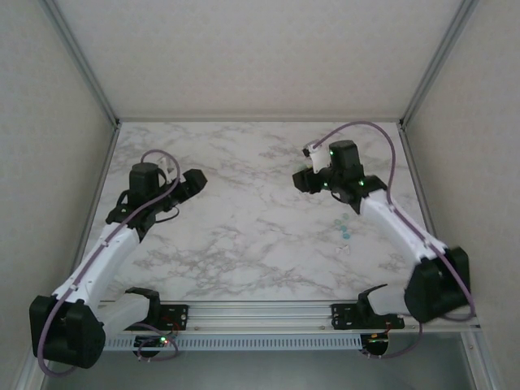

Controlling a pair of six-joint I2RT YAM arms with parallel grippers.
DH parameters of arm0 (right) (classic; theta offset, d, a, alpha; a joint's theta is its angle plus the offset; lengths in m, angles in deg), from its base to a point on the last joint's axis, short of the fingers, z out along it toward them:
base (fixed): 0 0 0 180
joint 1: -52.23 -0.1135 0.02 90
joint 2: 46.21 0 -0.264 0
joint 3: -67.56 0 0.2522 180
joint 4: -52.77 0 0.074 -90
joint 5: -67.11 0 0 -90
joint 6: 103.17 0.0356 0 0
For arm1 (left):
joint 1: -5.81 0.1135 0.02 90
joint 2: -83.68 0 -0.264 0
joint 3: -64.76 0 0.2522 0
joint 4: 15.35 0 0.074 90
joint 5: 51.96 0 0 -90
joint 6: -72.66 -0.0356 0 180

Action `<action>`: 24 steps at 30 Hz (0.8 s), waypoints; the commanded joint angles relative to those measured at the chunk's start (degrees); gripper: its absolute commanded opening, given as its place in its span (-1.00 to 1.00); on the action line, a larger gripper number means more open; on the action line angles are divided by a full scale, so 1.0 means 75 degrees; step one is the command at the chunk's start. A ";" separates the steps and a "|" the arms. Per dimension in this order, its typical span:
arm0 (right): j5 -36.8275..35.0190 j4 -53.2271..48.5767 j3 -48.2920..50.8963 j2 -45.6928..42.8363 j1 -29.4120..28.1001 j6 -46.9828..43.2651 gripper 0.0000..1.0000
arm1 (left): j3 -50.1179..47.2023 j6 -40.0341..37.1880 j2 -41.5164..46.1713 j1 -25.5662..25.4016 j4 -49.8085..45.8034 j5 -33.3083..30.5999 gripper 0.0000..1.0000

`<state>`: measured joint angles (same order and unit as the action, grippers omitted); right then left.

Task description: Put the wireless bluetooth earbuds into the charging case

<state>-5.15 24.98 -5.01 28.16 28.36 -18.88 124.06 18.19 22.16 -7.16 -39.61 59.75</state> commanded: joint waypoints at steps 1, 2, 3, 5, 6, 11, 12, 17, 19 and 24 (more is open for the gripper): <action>0.1086 0.1696 0.0766 -0.0521 -0.0315 -0.1422 -0.30 | 0.0793 0.0281 -0.0167 -0.0479 0.0463 0.0640 0.69; 0.1058 0.1799 0.0848 -0.0657 -0.0456 -0.1744 -0.31 | 0.0971 0.0261 -0.0236 -0.0669 0.0463 0.0702 0.65; 0.1040 0.1794 0.0868 -0.0733 -0.0581 -0.2042 -0.32 | 0.1147 0.0267 -0.0329 -0.0836 0.0459 0.0730 0.63; 0.1063 0.1602 0.0806 -0.0768 -0.0808 -0.2596 -0.34 | 0.1463 0.0266 -0.0518 -0.1197 0.0463 0.0850 0.57; 0.1051 0.1486 0.0765 -0.0764 -0.0936 -0.2858 -0.36 | 0.1611 0.0272 -0.0615 -0.1392 0.0478 0.0855 0.56; 0.0939 0.1936 0.0901 -0.0775 -0.1324 -0.3271 -0.37 | 0.2000 0.0118 -0.1120 -0.2163 0.0510 0.0794 0.45; 0.0930 0.1974 0.0893 -0.0755 -0.1377 -0.3319 -0.37 | 0.2030 0.0119 -0.1244 -0.2261 0.0518 0.0807 0.41; 0.0838 0.1941 0.0746 -0.0618 -0.1470 -0.3338 -0.37 | 0.2254 0.0182 -0.1654 -0.2786 0.1096 0.1137 0.52; 0.0859 0.1905 0.0716 -0.0570 -0.1474 -0.3370 -0.37 | 0.2407 0.0072 -0.1806 -0.2958 0.1019 0.1126 0.54; 0.0905 0.1976 0.0669 -0.0475 -0.1481 -0.3274 -0.37 | 0.2764 0.0005 -0.2140 -0.3142 0.0780 0.1149 0.50</action>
<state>1.19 37.53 0.87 24.18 17.80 -42.95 141.89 19.52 6.88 -30.13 -34.39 66.90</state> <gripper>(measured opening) 0.418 0.757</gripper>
